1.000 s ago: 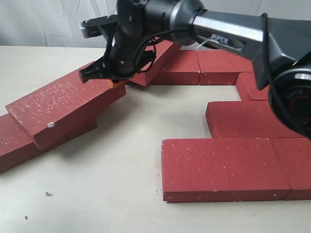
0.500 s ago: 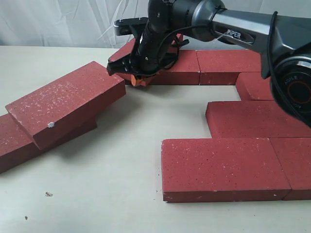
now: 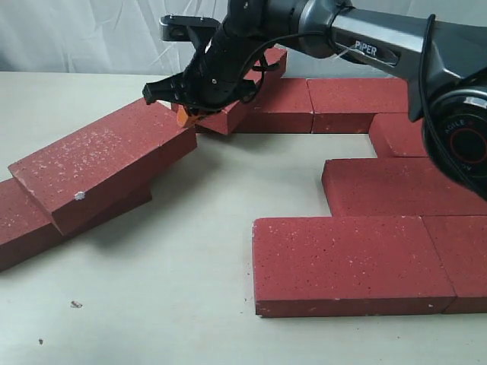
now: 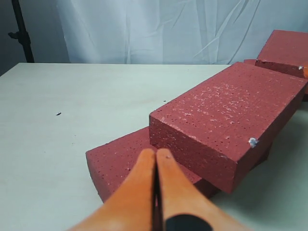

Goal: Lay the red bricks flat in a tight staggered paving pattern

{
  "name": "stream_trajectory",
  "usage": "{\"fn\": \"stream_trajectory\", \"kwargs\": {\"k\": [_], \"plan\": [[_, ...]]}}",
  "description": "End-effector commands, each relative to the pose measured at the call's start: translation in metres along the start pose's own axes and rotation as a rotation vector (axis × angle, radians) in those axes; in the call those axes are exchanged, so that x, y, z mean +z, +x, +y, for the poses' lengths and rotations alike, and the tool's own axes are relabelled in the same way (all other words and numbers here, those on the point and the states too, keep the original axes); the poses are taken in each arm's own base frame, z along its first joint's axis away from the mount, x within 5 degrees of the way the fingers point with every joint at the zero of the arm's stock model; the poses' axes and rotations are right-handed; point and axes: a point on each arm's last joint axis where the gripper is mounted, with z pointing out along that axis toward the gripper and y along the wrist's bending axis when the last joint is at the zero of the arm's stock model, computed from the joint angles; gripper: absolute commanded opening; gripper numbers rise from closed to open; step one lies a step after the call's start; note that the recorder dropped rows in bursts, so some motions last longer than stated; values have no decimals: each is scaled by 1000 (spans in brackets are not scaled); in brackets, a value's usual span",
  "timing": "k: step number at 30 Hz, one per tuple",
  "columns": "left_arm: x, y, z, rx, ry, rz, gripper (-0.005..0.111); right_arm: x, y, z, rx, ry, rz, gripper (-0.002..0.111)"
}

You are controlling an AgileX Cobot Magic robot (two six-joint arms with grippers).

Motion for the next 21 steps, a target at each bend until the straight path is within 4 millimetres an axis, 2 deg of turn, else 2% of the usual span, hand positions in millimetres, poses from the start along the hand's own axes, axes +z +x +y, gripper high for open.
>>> {"fn": "stream_trajectory", "kwargs": {"k": [1,3,4,6,8,11,15,19,21], "plan": [[0,1,0,4,0,-4,0,-2,-7,11,-54,0,-70,-1],[0,1,0,4,0,-4,0,11,-2,6,-65,20,-36,-1],[0,1,0,4,0,-4,0,26,8,0,-62,27,40,-1],[0,1,0,4,0,-4,0,42,26,-10,-83,64,207,-1],[0,1,0,4,0,-4,0,49,43,-21,-122,134,372,-1],[0,1,0,4,0,-4,0,42,43,-30,-135,246,395,-1],[0,1,0,4,0,-4,0,13,25,-18,-154,239,268,-1],[0,1,0,4,0,-4,0,0,14,-3,-136,138,166,-1],[0,1,0,4,0,-4,0,2,11,6,-132,45,130,-1]]}}
